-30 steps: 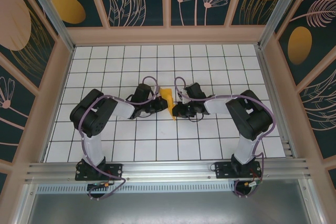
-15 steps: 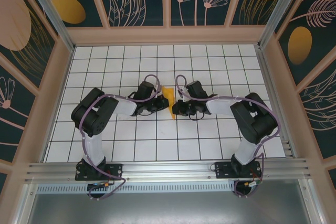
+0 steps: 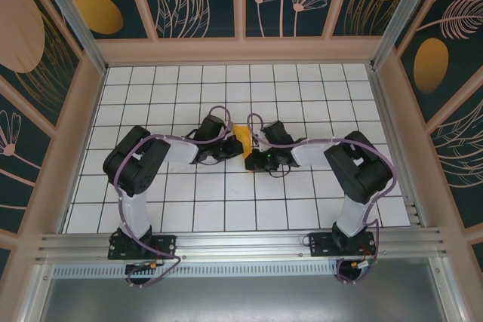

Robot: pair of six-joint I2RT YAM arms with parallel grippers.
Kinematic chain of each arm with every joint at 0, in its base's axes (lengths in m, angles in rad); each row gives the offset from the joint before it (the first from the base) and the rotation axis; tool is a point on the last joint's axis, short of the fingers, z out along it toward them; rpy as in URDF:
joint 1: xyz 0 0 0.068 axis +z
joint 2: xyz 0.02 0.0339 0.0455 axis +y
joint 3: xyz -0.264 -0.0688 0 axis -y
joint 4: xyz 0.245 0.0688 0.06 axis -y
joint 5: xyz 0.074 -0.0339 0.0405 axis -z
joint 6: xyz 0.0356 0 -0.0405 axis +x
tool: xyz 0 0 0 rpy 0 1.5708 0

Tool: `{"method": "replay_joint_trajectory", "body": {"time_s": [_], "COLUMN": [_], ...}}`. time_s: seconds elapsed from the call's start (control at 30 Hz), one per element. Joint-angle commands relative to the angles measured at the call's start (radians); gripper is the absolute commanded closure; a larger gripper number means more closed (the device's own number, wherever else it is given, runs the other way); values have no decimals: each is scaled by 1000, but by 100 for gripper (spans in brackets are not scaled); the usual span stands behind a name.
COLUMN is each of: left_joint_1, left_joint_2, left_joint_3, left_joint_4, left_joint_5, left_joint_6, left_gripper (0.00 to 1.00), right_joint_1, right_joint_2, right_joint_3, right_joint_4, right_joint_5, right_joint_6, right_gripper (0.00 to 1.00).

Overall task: Fold a paper plane with a square sheet of paper (pick it up from the middle)
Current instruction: Fold the wing for the fifth time at the center of the table.

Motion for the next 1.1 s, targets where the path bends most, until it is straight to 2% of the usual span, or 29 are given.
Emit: {"method": "replay_joint_trajectory", "body": {"time_s": [0.0,0.27,0.73,0.97,1.07], "left_joint_1": [7,7,7,7,7], "left_joint_2": [82,82,90,83,84], "left_joint_3": [-5,-2,1,3,4], "left_joint_4": [-89,-96,-108,-109,-108], "left_joint_5": [-149,-155,-165,-161,-157], "left_joint_6": [12,14,16,17,18], "left_gripper": [92,92,92,92,92], "right_joint_1": [1,2,12,-15,-21], "right_joint_2": [25,-74,-18,-168,-154], "right_joint_3": [-24,-17,-94,-50,-21], "right_joint_4": [-29,-39,-60,27,46], "right_joint_5": [17,15,28,63,69], "right_joint_6": [-3,-1,12,41,43], "right_gripper": [89,89,89,89,89]}}
